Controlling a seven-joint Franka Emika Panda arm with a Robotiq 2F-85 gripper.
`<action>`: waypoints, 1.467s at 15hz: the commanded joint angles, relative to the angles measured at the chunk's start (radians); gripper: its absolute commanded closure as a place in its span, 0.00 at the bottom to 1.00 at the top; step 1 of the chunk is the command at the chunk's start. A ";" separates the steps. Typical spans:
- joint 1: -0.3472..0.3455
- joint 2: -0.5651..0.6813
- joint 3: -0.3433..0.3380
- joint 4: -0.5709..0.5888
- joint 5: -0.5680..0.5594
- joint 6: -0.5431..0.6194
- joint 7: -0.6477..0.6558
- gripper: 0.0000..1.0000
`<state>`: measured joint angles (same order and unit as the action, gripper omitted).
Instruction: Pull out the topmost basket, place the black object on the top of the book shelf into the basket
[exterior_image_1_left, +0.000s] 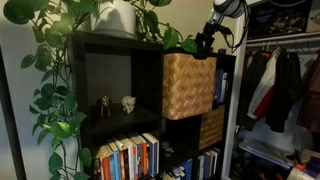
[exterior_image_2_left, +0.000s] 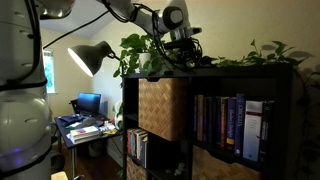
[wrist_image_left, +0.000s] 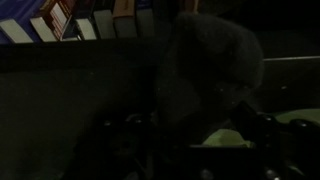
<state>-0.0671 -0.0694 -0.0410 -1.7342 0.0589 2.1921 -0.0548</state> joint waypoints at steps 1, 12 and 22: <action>0.015 -0.006 -0.004 -0.017 0.020 0.026 -0.047 0.58; 0.060 -0.127 0.060 -0.106 -0.057 0.039 0.002 0.91; 0.087 -0.272 0.139 -0.204 -0.102 0.008 0.117 0.92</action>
<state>0.0010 -0.2748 0.0938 -1.8702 -0.0295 2.1990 0.0237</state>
